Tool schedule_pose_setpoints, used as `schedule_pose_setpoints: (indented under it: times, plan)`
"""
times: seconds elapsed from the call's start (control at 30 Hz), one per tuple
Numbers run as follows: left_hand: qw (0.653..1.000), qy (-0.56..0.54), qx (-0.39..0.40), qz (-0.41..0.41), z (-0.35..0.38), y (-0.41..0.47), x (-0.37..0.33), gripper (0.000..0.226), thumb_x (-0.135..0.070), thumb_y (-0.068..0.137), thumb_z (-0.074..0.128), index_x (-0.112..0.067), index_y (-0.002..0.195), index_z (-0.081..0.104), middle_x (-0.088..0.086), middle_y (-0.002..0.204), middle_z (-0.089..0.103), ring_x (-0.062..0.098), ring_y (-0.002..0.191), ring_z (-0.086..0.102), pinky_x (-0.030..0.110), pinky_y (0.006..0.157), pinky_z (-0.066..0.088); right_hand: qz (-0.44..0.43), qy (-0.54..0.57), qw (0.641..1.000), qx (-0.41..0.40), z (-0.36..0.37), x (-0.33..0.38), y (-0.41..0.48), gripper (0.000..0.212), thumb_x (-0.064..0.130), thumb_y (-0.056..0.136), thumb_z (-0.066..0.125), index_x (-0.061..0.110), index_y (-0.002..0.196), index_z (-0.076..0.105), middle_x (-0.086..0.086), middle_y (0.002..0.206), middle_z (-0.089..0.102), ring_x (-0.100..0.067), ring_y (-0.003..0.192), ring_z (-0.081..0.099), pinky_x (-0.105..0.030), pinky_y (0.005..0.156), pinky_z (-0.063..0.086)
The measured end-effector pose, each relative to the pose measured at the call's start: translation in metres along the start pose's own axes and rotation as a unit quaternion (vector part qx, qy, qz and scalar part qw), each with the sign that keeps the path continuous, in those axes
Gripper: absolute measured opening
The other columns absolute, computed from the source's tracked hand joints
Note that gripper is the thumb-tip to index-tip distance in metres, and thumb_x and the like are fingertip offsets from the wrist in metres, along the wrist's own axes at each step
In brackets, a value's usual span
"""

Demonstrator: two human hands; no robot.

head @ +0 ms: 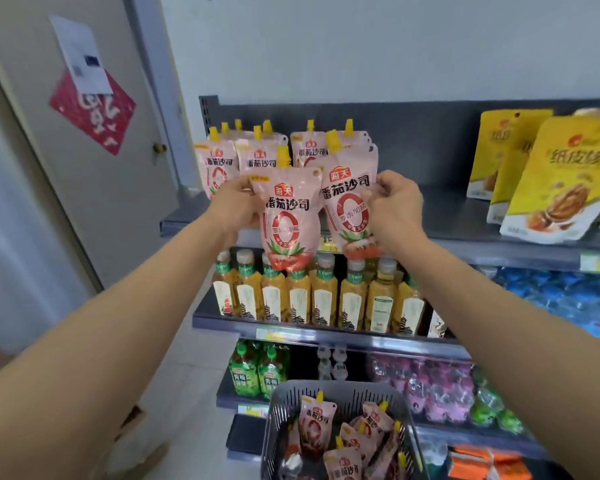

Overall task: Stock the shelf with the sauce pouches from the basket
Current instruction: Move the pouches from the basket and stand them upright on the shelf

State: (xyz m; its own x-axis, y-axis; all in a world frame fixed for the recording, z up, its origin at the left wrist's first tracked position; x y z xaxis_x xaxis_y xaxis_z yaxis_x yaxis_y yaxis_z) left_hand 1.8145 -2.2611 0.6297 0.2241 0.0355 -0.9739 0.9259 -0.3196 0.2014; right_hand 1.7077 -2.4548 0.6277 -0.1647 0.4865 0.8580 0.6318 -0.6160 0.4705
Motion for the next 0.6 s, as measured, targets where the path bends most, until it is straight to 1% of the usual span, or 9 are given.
schedule_pose_setpoints:
  times: [0.1, 0.17, 0.23, 0.3, 0.37, 0.43, 0.5, 0.53, 0.6]
  plan:
    - [1.0, -0.004, -0.012, 0.011, -0.013, 0.021, -0.008, 0.02, 0.003, 0.09, 0.047, -0.01, 0.101, 0.058, 0.001, 0.09, 0.065, 0.016, 0.083, 0.063, 0.028, 0.065, 0.054, 0.013, 0.022, 1.0, -0.002, 0.016, 0.011, 0.015, 0.024, 0.008, 0.089, 0.055, 0.013, 0.066, 0.049, -0.019, 0.081, 0.063, -0.021, 0.073, 0.055, -0.041, 0.071, 0.055]
    - [0.999, 0.006, -0.026, 0.018, -0.022, 0.034, -0.012, 0.019, 0.001, 0.091, 0.047, -0.014, 0.085, 0.057, 0.0, 0.085, 0.064, 0.015, 0.08, 0.062, 0.029, 0.066, 0.053, 0.025, 0.036, 0.999, 0.003, 0.03, 0.017, 0.024, 0.027, 0.009, 0.089, 0.057, 0.015, 0.065, 0.047, -0.012, 0.08, 0.059, -0.021, 0.074, 0.054, -0.048, 0.077, 0.054]
    - [0.999, 0.01, -0.04, 0.026, -0.034, 0.046, -0.015, 0.023, -0.001, 0.091, 0.048, -0.018, 0.078, 0.054, 0.0, 0.082, 0.063, 0.016, 0.077, 0.062, 0.031, 0.065, 0.053, 0.037, 0.045, 0.998, 0.013, 0.047, 0.022, 0.034, 0.023, 0.008, 0.089, 0.057, 0.013, 0.068, 0.05, -0.009, 0.079, 0.059, -0.022, 0.076, 0.057, -0.051, 0.08, 0.055]
    - [0.998, 0.011, -0.051, 0.035, -0.049, 0.058, -0.019, 0.02, -0.001, 0.092, 0.048, -0.016, 0.082, 0.055, 0.002, 0.084, 0.064, 0.017, 0.077, 0.062, 0.032, 0.065, 0.053, 0.043, 0.056, 0.997, 0.017, 0.063, 0.029, 0.043, 0.018, 0.007, 0.09, 0.056, 0.006, 0.072, 0.056, -0.012, 0.079, 0.063, -0.031, 0.079, 0.065, -0.054, 0.078, 0.055]
    - [0.997, 0.01, -0.07, 0.044, -0.065, 0.07, -0.023, 0.013, -0.002, 0.092, 0.047, -0.01, 0.094, 0.056, 0.008, 0.093, 0.065, 0.022, 0.083, 0.063, 0.037, 0.072, 0.055, 0.04, 0.062, 0.997, 0.015, 0.081, 0.035, 0.052, 0.013, 0.005, 0.09, 0.054, -0.006, 0.085, 0.058, -0.02, 0.088, 0.067, -0.042, 0.092, 0.064, -0.056, 0.078, 0.054]
    - [0.995, 0.009, -0.093, 0.048, -0.082, 0.08, -0.024, 0.014, -0.002, 0.093, 0.046, -0.007, 0.103, 0.055, 0.01, 0.093, 0.064, 0.024, 0.085, 0.062, 0.04, 0.075, 0.054, 0.031, 0.064, 0.997, 0.012, 0.1, 0.04, 0.061, 0.013, 0.003, 0.089, 0.053, -0.01, 0.09, 0.057, -0.024, 0.095, 0.067, -0.041, 0.092, 0.064, -0.05, 0.077, 0.056]
    - [0.992, 0.022, -0.114, 0.057, -0.098, 0.09, -0.024, 0.013, -0.004, 0.094, 0.045, -0.009, 0.101, 0.055, 0.003, 0.084, 0.063, 0.017, 0.077, 0.061, 0.032, 0.065, 0.054, 0.029, 0.06, 0.998, 0.012, 0.12, 0.044, 0.068, 0.014, 0.003, 0.089, 0.052, 0.0, 0.076, 0.055, -0.017, 0.082, 0.064, -0.029, 0.075, 0.062, -0.035, 0.065, 0.052]
    - [0.99, 0.029, -0.125, 0.06, -0.105, 0.095, -0.024, 0.013, -0.005, 0.094, 0.046, -0.011, 0.099, 0.055, 0.001, 0.083, 0.063, 0.015, 0.075, 0.061, 0.03, 0.064, 0.053, 0.032, 0.063, 0.997, 0.014, 0.131, 0.045, 0.072, 0.018, 0.003, 0.089, 0.051, 0.006, 0.072, 0.054, -0.013, 0.076, 0.061, -0.023, 0.071, 0.057, -0.033, 0.063, 0.048]
    - [0.987, 0.042, -0.144, 0.056, -0.118, 0.105, -0.019, 0.014, -0.006, 0.094, 0.047, -0.013, 0.098, 0.058, 0.004, 0.091, 0.064, 0.018, 0.081, 0.062, 0.034, 0.072, 0.054, 0.042, 0.072, 0.996, 0.017, 0.152, 0.046, 0.079, 0.016, 0.004, 0.089, 0.051, 0.003, 0.074, 0.056, -0.012, 0.076, 0.059, -0.021, 0.071, 0.053, -0.033, 0.062, 0.047]
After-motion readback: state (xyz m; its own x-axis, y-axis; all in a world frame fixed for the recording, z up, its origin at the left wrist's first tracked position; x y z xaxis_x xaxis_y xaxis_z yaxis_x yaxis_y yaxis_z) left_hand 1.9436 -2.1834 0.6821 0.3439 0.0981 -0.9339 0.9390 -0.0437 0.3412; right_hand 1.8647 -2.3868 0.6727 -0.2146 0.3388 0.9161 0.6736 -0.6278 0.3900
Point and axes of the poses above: each hand's wrist, its own y-axis towards the middle knuckle, its own z-axis out of the palm, x = y × z, the point moved 2 cm from there along y, towards the middle knuckle
